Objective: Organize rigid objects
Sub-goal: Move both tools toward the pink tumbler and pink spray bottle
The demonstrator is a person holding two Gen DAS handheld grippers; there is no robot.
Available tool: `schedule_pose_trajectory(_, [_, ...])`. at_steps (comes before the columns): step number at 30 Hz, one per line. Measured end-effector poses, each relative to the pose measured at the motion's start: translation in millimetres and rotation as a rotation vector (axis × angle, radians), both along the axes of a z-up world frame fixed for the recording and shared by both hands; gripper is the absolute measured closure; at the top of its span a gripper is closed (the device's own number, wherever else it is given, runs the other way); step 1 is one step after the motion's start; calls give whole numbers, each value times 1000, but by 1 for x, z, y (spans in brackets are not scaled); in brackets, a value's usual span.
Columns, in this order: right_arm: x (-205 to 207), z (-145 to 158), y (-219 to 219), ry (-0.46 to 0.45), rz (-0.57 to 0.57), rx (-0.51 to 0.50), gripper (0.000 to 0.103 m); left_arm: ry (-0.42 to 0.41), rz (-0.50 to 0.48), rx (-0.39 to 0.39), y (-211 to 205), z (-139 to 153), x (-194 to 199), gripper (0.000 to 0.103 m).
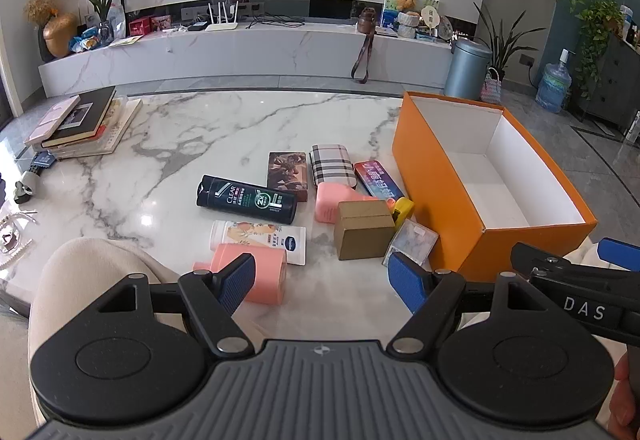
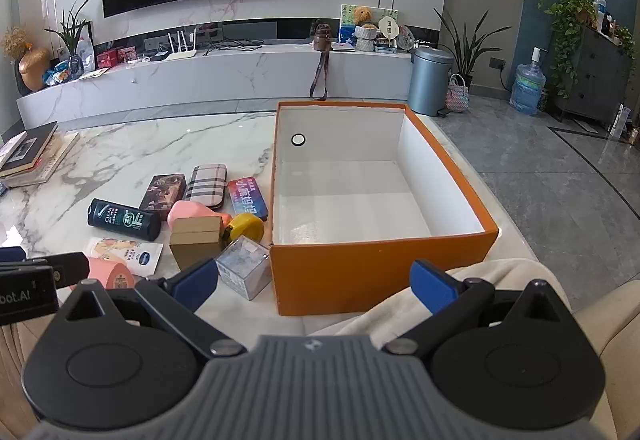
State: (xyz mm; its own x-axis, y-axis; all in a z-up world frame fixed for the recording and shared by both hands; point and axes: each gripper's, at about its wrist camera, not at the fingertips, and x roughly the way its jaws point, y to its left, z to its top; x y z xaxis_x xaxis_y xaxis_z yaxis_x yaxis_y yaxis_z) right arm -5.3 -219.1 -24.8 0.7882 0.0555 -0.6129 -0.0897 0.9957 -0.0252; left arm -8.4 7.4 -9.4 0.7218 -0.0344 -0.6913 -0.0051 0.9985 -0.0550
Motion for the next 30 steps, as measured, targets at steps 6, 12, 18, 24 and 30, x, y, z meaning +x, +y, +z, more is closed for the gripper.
schedule_pose_trajectory(6, [0, -2, 0, 2, 7, 4, 1, 7, 0, -10, 3, 1, 0, 14])
schedule_pose_trajectory(12, [-1, -3, 2, 4, 26, 22, 1, 24, -12, -27, 6, -1, 1, 14])
schedule_pose_trajectory(18, [-1, -7, 10, -2, 88, 38, 3, 71, -32, -104, 16, -9, 6, 24])
schedule_pose_trajectory(24, [10, -12, 27, 27, 219, 64, 23, 130, -16, -169, 33, -19, 20, 42])
schedule_pose_trajectory(30, [31, -24, 53, 100, 347, 66, 44, 220, 55, -205, 58, -33, 41, 57])
